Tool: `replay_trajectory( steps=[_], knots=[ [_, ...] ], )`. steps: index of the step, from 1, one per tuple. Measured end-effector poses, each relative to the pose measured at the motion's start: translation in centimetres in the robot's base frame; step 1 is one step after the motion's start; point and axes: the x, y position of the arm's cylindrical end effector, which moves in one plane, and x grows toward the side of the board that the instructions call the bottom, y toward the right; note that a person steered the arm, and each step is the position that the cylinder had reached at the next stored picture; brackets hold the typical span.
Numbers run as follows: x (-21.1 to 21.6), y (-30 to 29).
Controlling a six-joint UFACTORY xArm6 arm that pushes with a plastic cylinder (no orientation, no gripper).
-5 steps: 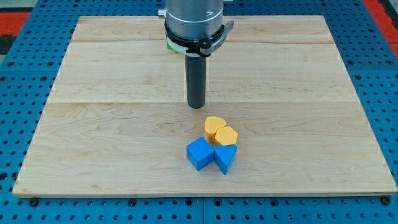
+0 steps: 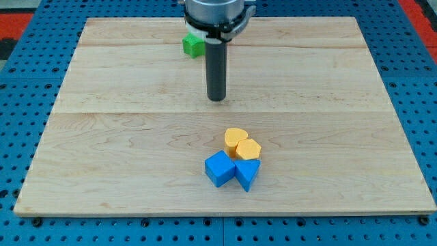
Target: Move your arm to the center
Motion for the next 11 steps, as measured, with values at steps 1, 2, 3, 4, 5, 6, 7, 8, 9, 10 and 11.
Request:
replay_trajectory(
  steps=[1,2,3,4,5,6,7,8,9,10,11],
  knots=[
    [-1.4,4.4],
    [-2.0,9.0],
    [-3.0,9.8],
    [-4.6,10.1],
    [-6.1,10.1],
    [-7.3,10.1],
    [-6.7,10.1],
    [-6.4,9.1],
    [-6.2,7.6],
    [-4.7,4.8],
    [-2.3,2.0]
  ],
)
